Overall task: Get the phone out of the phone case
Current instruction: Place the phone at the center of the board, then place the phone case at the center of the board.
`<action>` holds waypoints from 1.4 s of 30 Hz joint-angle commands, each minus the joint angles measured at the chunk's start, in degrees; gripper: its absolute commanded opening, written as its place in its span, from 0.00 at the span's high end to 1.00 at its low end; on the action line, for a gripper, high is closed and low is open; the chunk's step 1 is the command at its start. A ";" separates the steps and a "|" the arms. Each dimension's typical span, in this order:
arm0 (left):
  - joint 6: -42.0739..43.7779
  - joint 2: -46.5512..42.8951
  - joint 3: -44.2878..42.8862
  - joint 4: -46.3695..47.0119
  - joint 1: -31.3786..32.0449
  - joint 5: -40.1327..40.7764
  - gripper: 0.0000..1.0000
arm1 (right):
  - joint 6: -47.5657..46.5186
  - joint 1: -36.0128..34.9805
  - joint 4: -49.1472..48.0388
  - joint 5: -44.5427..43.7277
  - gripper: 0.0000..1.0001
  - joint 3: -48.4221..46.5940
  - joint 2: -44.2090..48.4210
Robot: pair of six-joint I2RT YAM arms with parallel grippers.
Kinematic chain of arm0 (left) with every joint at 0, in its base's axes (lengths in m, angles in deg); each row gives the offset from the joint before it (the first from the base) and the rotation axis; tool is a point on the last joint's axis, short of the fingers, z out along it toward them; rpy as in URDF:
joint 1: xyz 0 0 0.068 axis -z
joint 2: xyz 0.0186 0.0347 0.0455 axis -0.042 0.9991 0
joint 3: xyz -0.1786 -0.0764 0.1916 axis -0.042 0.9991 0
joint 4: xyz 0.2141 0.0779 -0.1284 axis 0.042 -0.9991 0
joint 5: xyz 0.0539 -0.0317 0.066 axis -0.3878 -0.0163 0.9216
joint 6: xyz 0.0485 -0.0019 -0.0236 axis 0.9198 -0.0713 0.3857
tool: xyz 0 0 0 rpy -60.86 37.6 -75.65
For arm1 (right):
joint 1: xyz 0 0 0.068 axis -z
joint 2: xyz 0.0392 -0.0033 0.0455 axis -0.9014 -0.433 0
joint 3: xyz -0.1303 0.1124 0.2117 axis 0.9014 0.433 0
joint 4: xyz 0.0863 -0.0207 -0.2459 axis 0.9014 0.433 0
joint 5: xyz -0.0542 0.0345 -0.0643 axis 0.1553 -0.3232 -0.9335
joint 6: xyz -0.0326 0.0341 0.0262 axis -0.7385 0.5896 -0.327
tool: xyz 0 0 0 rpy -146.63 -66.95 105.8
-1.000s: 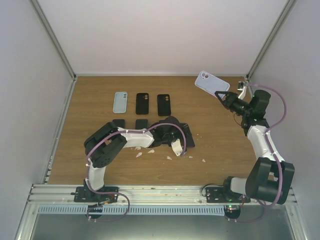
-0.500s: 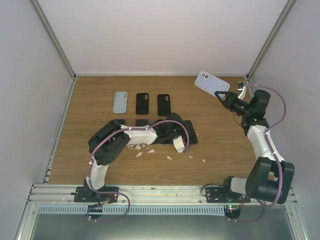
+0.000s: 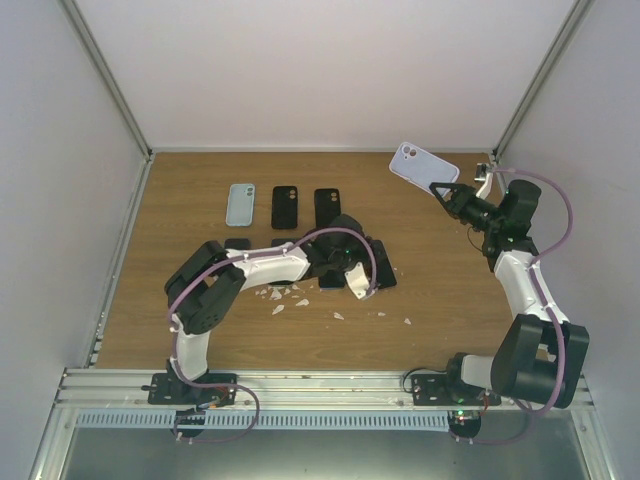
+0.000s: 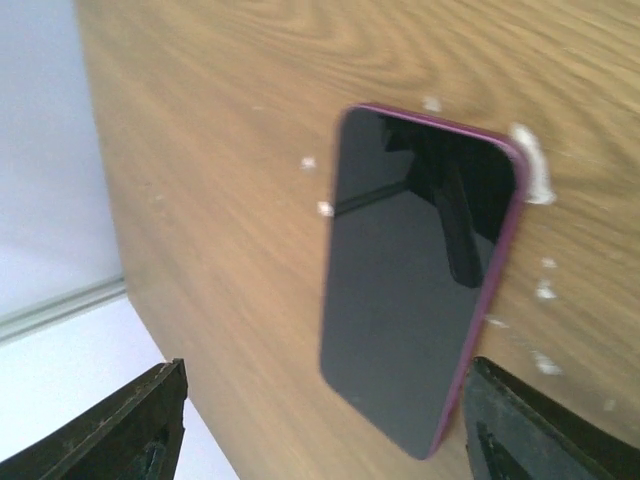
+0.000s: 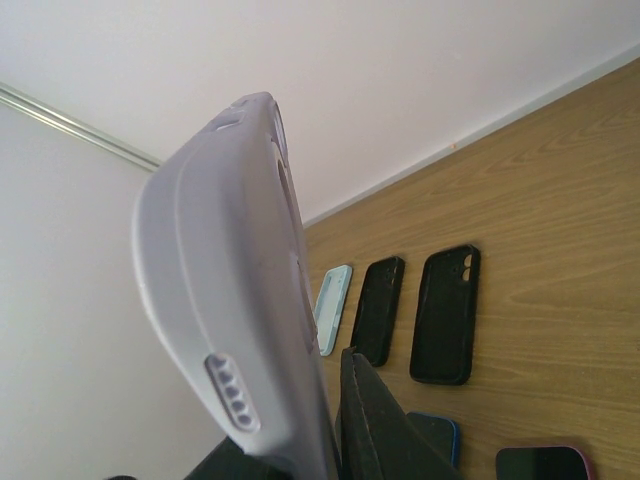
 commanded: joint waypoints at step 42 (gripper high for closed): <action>-152.84 -1.99 -43.66 12.47 -16.07 -14.45 0.22 | 16.52 -8.87 -17.98 -7.76 1.00 -29.46 -10.60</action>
